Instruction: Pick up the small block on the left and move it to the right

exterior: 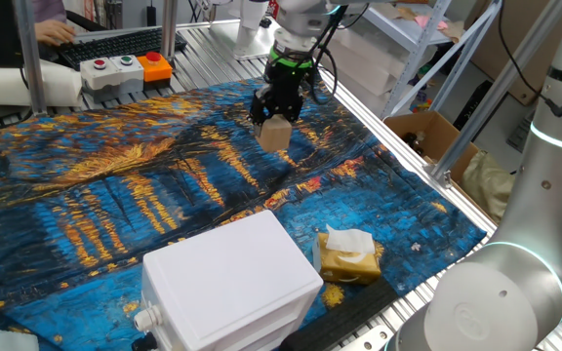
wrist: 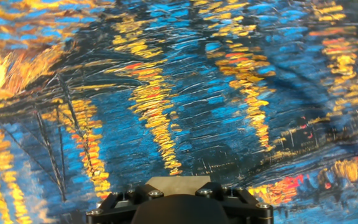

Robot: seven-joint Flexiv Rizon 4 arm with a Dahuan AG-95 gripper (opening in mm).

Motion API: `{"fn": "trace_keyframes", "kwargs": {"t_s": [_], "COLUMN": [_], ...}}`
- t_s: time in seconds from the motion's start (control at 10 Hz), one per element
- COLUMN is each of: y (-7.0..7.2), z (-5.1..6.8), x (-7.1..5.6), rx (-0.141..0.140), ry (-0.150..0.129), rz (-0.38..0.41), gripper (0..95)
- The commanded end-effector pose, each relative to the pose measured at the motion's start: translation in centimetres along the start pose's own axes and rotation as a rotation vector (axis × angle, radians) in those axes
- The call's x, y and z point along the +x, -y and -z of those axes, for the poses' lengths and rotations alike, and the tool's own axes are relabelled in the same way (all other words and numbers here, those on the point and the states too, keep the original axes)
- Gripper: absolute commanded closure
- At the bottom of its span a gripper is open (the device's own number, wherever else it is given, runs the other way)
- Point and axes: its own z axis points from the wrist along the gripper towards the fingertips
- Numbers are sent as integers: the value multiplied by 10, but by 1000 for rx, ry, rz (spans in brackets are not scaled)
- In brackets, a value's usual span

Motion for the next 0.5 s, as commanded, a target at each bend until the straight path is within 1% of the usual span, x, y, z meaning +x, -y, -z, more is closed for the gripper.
{"fn": "trace_keyframes", "kwargs": {"t_s": [0.1,0.3,0.4,0.5], "y": [0,0,0,0], "z": [0,0,0,0], "x": [0,0,0,0], "rx": [1,2,8,7], "ry": [2,7,10,11], "rz": [76,120,138,146], "gripper": [950,950,950,950]}}
